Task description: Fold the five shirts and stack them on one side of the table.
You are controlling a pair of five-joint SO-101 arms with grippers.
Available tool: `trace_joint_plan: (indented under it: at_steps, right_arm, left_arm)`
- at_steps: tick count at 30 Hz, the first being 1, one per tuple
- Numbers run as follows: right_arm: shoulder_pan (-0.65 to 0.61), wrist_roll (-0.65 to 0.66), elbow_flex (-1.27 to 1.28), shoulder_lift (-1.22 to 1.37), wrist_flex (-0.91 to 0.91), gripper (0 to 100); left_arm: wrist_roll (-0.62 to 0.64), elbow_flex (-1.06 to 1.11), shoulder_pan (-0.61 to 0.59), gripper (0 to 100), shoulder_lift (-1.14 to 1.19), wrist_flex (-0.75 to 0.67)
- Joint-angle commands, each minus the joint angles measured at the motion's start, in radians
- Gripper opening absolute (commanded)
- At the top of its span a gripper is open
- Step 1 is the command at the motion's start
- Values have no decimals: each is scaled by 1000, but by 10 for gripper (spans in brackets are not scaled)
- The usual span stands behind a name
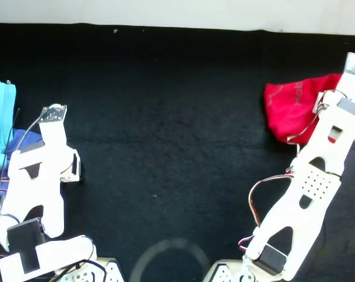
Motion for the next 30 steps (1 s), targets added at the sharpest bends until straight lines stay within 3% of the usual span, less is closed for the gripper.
trace_joint_plan:
  at_steps: [1,5,9,11,23,26,29,30]
  right_arm:
    - [-1,14,-61,-15,-33,10]
    - [-2,32,-67,-22,-30,46]
    - [-2,32,-85,-45,48,217]
    - [-2,32,-91,-70,90,252]
    - [-10,32,-191,-197,188,225]
    - [-19,32,-189,-209,248,149]
    - [-30,38,-180,-194,259,1]
    - [-33,40,-180,-183,260,9]
  left_arm:
    - [5,2,16,146,5,-37]
    - [5,2,16,146,5,-37]
    - [5,2,16,146,5,-38]
    - [5,2,16,146,5,-38]
    - [5,2,16,146,5,-38]
    - [5,2,16,146,5,-38]
    - [5,2,16,146,5,-38]
    - [5,2,16,146,5,-38]
